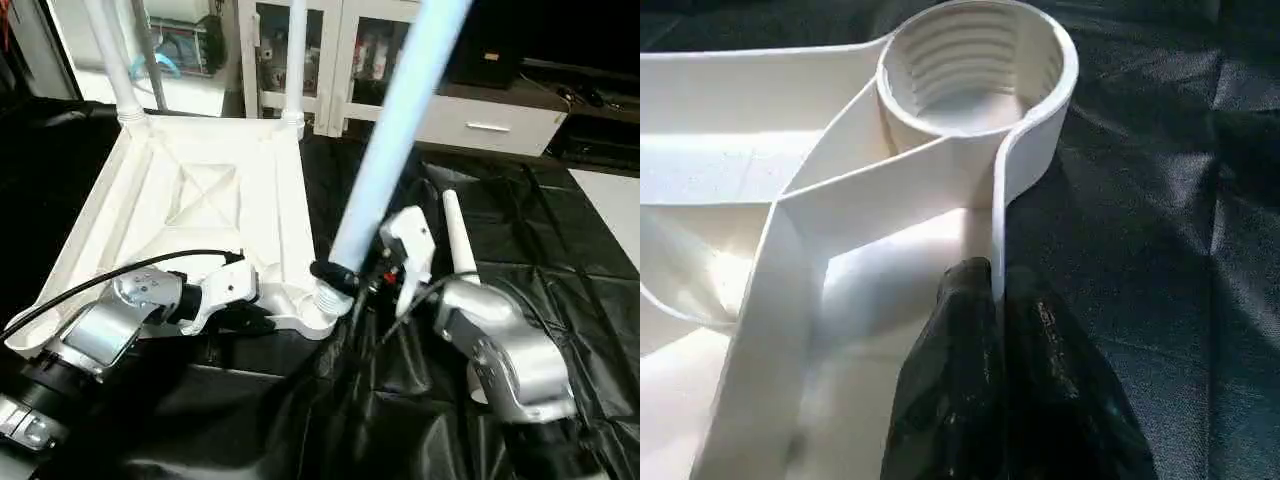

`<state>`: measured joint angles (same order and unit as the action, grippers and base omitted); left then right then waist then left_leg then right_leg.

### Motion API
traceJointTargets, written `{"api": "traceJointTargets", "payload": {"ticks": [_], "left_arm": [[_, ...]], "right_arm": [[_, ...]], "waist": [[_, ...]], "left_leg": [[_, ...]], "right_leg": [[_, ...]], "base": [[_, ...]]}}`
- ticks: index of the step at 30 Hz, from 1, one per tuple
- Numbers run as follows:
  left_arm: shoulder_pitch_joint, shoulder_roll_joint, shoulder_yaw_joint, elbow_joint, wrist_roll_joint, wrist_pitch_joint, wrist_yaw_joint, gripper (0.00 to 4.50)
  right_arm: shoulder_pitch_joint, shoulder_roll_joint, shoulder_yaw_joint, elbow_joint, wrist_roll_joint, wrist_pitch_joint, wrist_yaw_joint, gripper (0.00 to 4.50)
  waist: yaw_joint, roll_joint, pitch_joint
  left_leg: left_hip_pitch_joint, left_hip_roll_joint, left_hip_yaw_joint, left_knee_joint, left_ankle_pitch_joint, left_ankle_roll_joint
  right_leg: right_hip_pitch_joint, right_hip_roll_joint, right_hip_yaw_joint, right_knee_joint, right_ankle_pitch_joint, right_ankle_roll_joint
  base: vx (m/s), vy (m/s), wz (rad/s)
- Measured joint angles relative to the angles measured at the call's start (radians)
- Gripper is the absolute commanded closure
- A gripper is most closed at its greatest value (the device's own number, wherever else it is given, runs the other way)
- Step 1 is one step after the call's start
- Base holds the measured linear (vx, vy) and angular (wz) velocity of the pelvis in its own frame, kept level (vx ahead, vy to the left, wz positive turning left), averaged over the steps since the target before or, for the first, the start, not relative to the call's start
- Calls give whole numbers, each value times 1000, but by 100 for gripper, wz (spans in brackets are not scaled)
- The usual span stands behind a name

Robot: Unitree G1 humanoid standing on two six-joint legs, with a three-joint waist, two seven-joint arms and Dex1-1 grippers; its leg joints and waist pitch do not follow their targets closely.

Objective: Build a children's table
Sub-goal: Pick table leg

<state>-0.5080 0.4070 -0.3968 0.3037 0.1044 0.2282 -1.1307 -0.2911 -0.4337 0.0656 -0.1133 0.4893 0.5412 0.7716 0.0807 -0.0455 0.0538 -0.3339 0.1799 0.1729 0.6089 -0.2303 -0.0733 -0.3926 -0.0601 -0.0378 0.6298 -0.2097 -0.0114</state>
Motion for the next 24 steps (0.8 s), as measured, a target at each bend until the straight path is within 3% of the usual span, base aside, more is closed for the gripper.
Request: {"api": "traceJointTargets", "payload": {"ticks": [6,7,11,13,24], "left_arm": [[13,-5,-6,-38,17,-3,29,450],[15,-6,-7,-41,21,-4,36,404],[25,-12,12,-52,-4,26,42,385],[27,-13,16,-54,-21,30,37,347],[23,40,19,-52,-51,24,-40,342]], "right_arm": [[-18,13,20,39,-27,0,-2,262],[-19,14,21,39,-28,0,-2,262],[-21,15,20,39,-28,0,-1,262],[-21,16,21,39,-28,0,0,262],[-20,15,21,38,-29,0,1,262]], "waist": [[5,-3,1],[5,-3,1],[5,-6,3],[6,-9,4],[3,-9,5]], "left_leg": [[-7,0,0,0,1,2],[-7,0,0,0,1,2],[-7,0,0,0,1,1],[-7,0,0,0,2,1],[-8,0,0,0,2,1]], "right_leg": [[-7,0,0,0,0,0],[-7,0,0,0,0,0],[-7,0,-1,0,0,0],[-8,0,-2,1,0,0],[-8,0,-1,1,0,-1]], "base": [[0,0,0],[0,0,0],[0,0,0],[0,0,0],[0,0,0]]}}
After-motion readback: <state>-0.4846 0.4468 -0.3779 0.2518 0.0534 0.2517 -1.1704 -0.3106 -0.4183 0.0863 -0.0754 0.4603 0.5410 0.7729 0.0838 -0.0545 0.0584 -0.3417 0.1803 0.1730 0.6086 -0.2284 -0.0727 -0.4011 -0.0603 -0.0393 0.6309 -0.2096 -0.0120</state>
